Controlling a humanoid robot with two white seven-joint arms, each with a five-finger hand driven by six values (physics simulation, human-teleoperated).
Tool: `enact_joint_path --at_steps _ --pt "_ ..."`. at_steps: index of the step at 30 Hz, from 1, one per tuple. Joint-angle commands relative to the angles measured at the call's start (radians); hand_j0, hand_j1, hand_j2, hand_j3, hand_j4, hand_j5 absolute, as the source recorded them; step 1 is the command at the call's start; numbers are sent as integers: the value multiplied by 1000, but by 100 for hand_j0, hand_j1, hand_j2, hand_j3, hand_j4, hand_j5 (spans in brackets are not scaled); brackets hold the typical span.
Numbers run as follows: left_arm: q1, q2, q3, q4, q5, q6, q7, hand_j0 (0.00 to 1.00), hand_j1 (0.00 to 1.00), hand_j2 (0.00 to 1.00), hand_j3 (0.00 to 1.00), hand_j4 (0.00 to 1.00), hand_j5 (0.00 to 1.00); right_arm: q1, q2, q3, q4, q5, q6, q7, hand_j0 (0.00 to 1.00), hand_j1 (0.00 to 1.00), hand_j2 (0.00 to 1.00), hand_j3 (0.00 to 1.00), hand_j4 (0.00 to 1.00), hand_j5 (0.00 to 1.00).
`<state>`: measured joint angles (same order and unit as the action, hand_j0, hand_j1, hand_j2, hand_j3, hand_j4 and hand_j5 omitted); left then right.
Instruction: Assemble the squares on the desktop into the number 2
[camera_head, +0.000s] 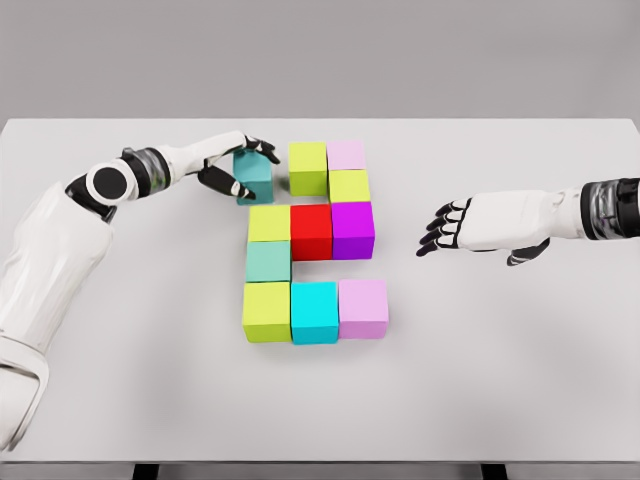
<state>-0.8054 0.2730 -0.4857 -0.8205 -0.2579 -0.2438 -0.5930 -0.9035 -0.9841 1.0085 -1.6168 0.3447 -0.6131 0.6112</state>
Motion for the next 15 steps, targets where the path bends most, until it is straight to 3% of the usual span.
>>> enact_joint_path --at_steps 1,15 --pt "-1 0 -7 0 -9 -2 -18 96 96 96 96 96 96 0 -1 -1 0 -4 2 0 100 100 100 100 100 100" --pt "-18 0 -2 6 -9 8 -18 99 99 99 99 99 99 0 -1 -1 0 -3 2 0 100 100 100 100 100 100"
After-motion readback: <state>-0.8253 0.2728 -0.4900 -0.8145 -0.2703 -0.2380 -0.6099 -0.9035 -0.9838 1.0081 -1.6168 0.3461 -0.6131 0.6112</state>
